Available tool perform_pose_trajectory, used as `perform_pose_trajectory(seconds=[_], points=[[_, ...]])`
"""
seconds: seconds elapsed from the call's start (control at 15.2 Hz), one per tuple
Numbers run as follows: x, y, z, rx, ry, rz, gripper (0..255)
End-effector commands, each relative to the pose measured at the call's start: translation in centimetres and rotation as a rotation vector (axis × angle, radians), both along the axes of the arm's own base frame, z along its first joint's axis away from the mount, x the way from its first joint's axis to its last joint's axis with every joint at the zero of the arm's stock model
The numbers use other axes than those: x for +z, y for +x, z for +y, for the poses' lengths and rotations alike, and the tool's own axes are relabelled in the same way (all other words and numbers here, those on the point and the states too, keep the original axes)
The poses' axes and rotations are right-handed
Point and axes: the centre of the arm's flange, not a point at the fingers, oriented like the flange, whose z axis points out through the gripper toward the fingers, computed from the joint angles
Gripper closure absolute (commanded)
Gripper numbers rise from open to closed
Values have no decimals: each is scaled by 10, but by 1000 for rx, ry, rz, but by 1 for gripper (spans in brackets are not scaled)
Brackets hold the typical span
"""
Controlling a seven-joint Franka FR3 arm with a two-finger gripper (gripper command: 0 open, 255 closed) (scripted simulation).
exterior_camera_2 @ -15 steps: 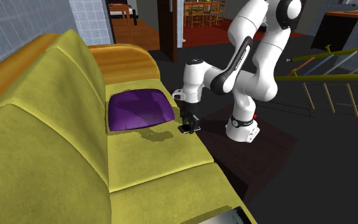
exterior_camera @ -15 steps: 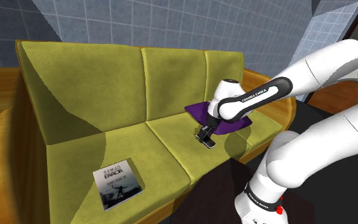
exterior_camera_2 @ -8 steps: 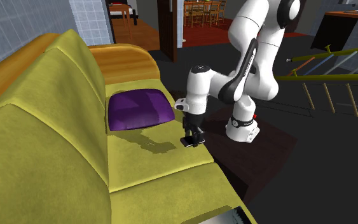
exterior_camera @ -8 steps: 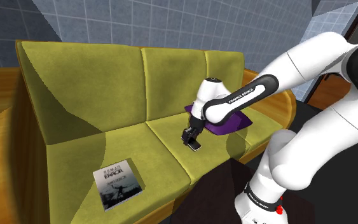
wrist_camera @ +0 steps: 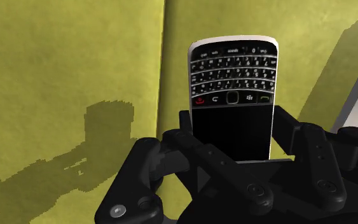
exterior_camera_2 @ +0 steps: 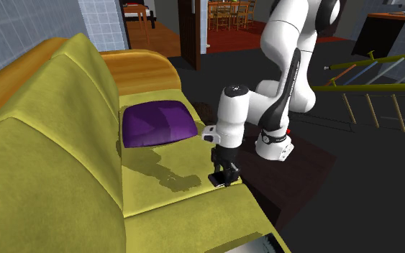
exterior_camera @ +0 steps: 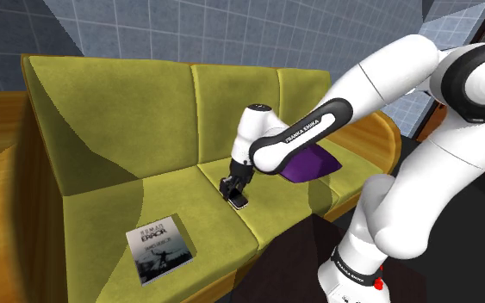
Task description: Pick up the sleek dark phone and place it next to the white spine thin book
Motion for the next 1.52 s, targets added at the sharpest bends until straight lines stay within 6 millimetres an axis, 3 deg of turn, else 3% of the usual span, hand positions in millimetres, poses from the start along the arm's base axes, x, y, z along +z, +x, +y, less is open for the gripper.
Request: perform_pose_trajectory(seconds=[0.0, 1.45], points=[[-1, 14, 27, -1, 1, 0, 255], [5, 154, 282, -1, 1, 0, 255]])
